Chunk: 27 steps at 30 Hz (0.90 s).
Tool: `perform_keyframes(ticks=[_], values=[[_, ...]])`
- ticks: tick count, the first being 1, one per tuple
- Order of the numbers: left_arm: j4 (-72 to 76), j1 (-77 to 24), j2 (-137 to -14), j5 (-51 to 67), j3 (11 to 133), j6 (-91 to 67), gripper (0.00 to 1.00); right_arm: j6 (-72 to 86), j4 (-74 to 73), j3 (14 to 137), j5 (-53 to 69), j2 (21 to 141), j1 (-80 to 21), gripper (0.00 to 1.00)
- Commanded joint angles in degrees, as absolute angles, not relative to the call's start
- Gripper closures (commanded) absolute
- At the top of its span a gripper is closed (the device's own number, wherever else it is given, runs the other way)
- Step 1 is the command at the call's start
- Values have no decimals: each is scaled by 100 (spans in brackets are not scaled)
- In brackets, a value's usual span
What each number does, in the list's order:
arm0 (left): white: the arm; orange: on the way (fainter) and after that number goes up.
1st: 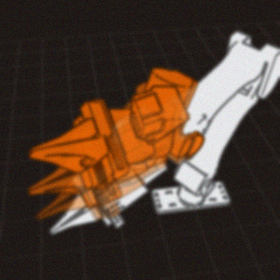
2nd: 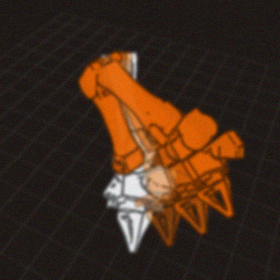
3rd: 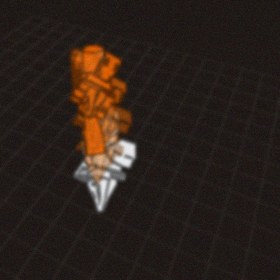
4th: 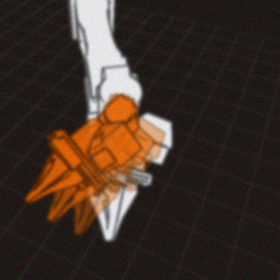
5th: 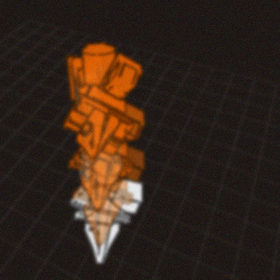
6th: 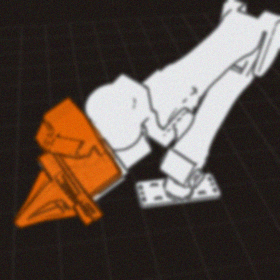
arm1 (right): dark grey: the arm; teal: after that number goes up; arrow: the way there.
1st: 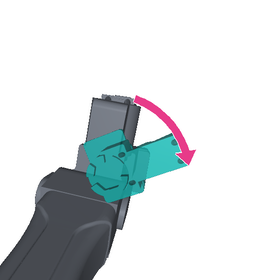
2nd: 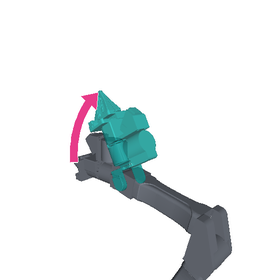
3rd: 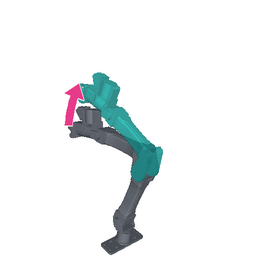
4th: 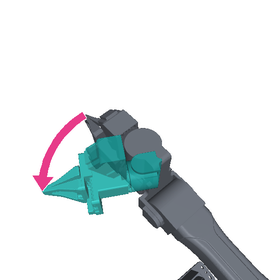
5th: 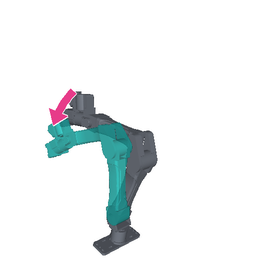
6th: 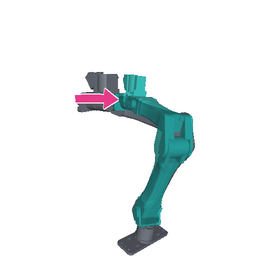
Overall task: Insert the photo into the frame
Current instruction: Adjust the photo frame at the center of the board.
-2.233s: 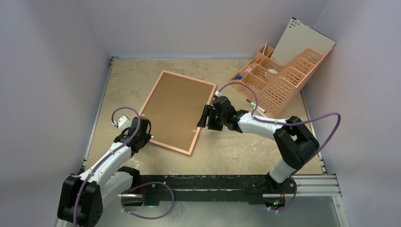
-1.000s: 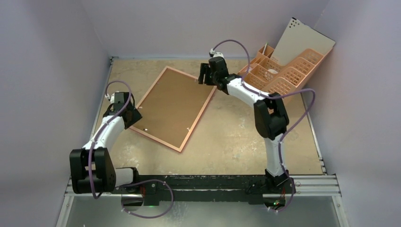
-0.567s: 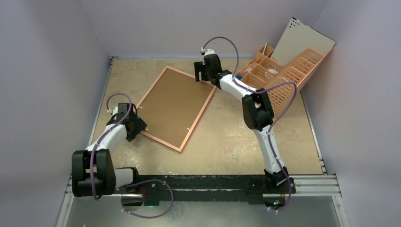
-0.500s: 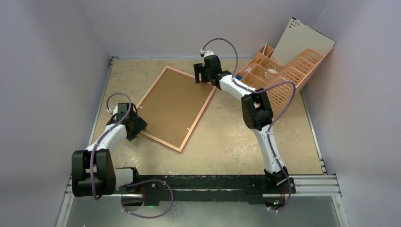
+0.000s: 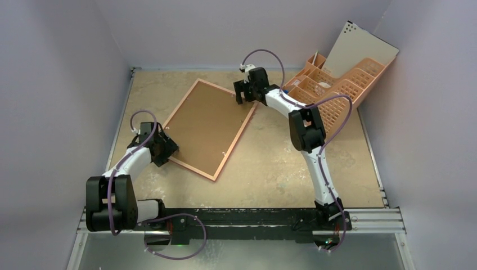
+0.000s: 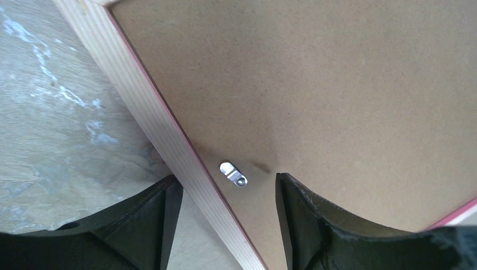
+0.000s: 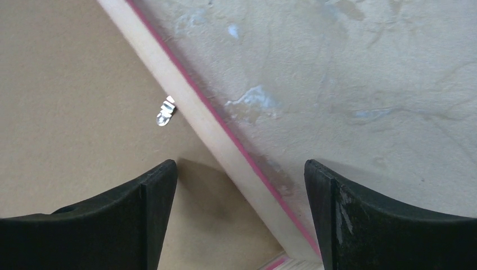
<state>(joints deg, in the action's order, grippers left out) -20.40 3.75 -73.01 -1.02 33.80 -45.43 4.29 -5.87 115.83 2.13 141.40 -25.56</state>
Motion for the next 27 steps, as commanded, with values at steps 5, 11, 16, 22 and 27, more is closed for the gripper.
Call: perform_keyframes(ticks=[5, 11, 16, 22, 27], values=[[-1900, 413, -7377, 1147, 3745, -3853, 39, -220, -1150, 10636, 2054, 13263, -2575, 17], [-2025, 412, -7474, 1564, 3882, -3623, 40, -86, -1052, 9216, 2535, 12304, -2576, 19], [-2313, 408, -7349, 1366, 3920, -3490, 41, 703, -378, 7764, 2736, 11302, -2654, 21], [-2276, 413, -7313, 1443, 3818, -3404, 41, 1356, -255, 6530, 2301, 10439, -2903, 22], [-1842, 404, -7548, 2479, 3723, -3279, 41, 1692, -406, 5592, 1463, 9752, -2900, 23]])
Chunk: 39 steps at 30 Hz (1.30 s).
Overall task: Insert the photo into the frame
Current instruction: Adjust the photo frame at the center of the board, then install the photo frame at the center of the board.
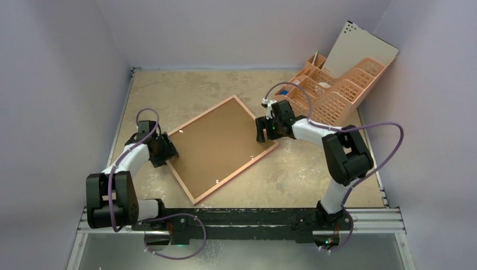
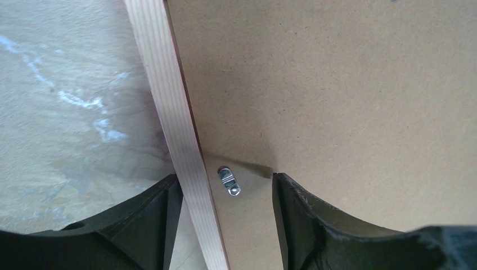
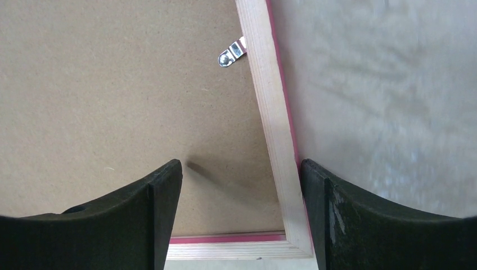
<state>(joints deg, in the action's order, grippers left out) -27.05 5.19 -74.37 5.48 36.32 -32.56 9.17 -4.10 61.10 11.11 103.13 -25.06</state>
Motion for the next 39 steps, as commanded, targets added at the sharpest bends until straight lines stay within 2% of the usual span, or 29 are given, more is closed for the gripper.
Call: perform_keyframes(ticks=[1, 4, 8, 11, 14, 22, 26, 28, 33, 39], values=[[-1781, 404, -7635, 2770, 3785, -3187, 41, 1734, -386, 5409, 1296, 9608, -2900, 22], [-2138, 408, -7829, 2719, 4167, -2962, 41, 1908, -430, 5070, 816, 9283, -2900, 22], [-2791, 413, -7722, 1093, 4559, -2874, 41, 2126, -491, 5243, -114, 9033, -2900, 21], [-2872, 416, -7518, 441, 4639, -2882, 38, 2404, -583, 5537, -608, 8788, -2900, 21], [-2667, 416, -7408, 346, 4576, -2908, 35, 2555, -642, 5768, -871, 8626, -2901, 20], [-2960, 412, -8134, 180, 4634, -2865, 36, 2802, -190, 5618, -516, 8249, -2972, 21], [-2683, 413, -8136, 609, 4371, -3001, 36, 2920, -20, 5346, -379, 7999, -2971, 21], [-2639, 413, -8224, 652, 4320, -3079, 38, 2951, 150, 5241, -224, 7920, -2971, 21], [-2711, 413, -8299, 309, 4211, -3240, 51, 2935, 319, 5128, -19, 7891, -2975, 21], [-2541, 412, -8220, 173, 3968, -3515, 56, 2861, 462, 5040, -18, 7986, -2975, 21]])
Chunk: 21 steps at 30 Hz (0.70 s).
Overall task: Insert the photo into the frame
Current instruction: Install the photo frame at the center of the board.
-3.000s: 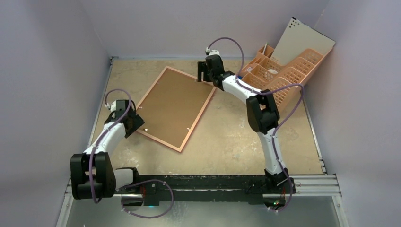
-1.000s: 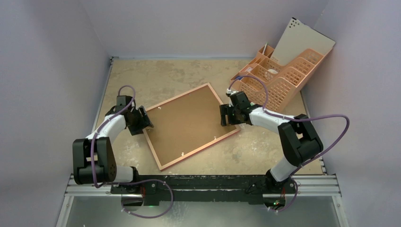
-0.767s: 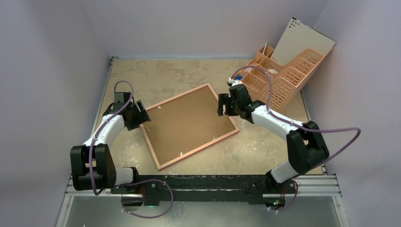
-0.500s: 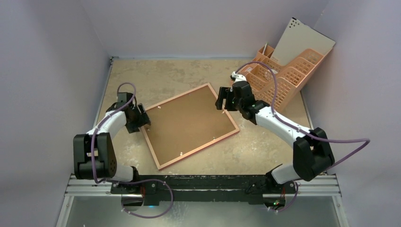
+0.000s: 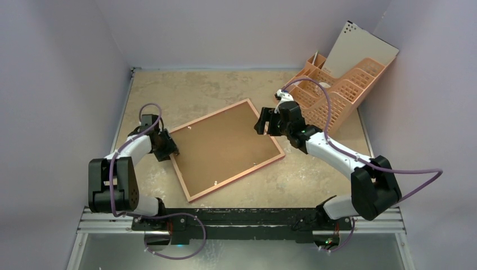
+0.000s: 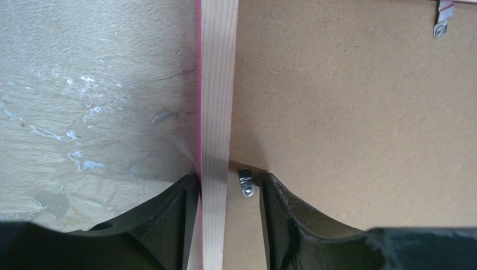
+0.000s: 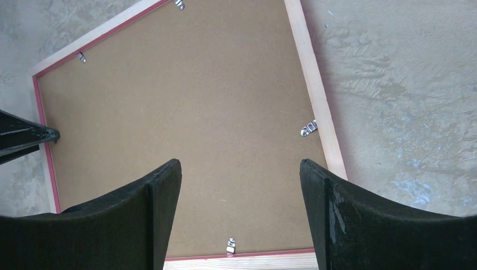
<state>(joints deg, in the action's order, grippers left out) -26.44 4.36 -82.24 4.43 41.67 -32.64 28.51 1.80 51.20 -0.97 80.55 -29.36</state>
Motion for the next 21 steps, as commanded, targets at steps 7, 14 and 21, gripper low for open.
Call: perform_keyframes(ticks=[7, 14, 21], values=[[-2578, 412, -8011, 77, 3914, -3646, 73, 2834, 602, 4948, 188, 8097, -2973, 21], [-2549, 413, -7841, 183, 3830, -3658, 97, 2814, 676, 4948, 254, 8139, -2972, 22], [-2632, 409, -7709, 180, 3873, -3609, 100, 2820, 653, 4974, 251, 8109, -2971, 22]])
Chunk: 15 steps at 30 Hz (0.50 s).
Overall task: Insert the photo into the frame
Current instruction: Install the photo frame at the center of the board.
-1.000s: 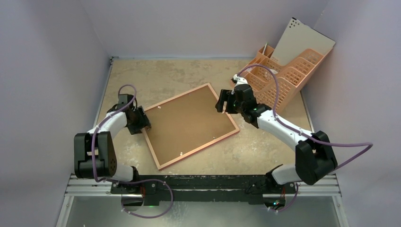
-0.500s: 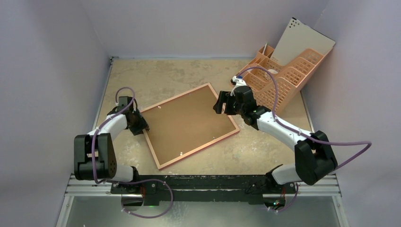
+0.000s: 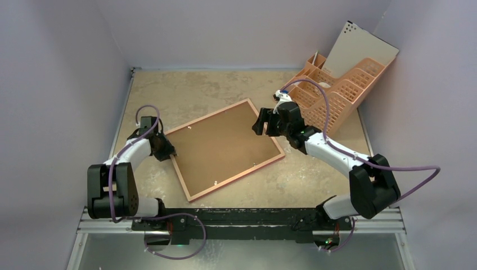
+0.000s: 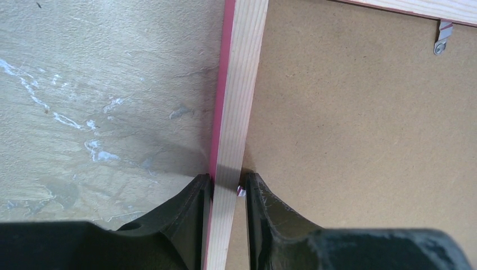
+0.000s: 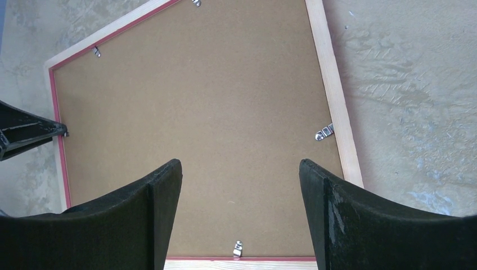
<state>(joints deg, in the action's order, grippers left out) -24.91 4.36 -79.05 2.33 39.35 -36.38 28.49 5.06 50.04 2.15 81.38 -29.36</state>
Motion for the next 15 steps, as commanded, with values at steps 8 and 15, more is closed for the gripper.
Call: perform_keyframes(ticks=[8, 15], values=[[-2800, 413, -7423, 239, 3956, -3478, 99, 2883, 501, 5010, 173, 8095, -2972, 22], [-2900, 407, -7290, -222, 4370, -3345, 54, 3156, 195, 4931, 101, 7957, -2971, 22]])
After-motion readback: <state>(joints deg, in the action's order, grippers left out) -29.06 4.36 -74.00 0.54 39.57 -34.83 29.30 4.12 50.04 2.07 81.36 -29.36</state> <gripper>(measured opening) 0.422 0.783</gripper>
